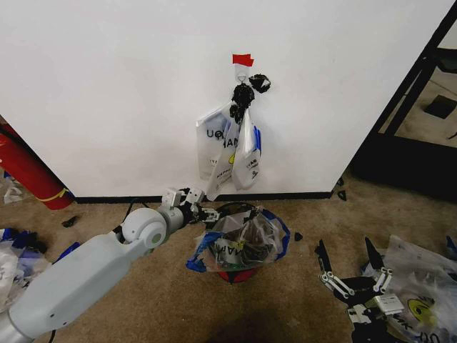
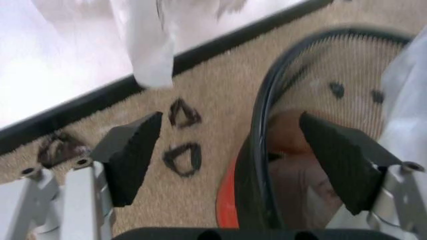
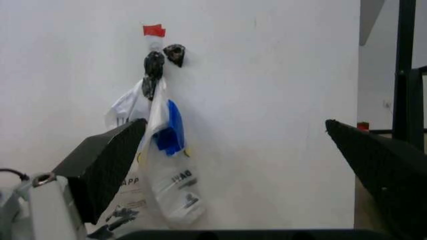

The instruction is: Pick up the garbage bag from the wall and place it over the trash bin.

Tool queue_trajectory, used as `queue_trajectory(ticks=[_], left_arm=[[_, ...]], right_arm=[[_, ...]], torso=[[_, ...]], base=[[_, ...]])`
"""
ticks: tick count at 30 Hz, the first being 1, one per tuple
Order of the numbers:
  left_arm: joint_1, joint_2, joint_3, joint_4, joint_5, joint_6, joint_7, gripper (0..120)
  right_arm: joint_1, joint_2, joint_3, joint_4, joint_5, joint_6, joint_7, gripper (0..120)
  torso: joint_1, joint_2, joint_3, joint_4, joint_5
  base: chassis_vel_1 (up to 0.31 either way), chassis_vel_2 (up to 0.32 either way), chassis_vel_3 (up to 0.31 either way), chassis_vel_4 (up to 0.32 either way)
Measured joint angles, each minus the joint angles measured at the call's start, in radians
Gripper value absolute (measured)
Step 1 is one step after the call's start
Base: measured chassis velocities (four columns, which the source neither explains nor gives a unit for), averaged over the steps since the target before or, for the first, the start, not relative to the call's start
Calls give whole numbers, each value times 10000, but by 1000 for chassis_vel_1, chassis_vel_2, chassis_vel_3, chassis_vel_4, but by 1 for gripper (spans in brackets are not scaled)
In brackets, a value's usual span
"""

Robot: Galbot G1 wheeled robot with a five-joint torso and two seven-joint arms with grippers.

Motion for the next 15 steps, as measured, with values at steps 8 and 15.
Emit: queue_trajectory(ticks=[8, 15], left_arm=[[-169, -227, 315, 472, -7, 32, -362, 54], [-162, -214, 359, 430, -250, 125, -553, 30]], right_arm=[[26, 52, -64, -28, 29, -3, 60, 100], [43, 69, -86, -99, 9, -24, 125, 100]], torso=[[0, 0, 0, 0, 0], [0, 0, -1, -1, -1]], base=[[0, 0, 0, 0], [0, 0, 0, 0]])
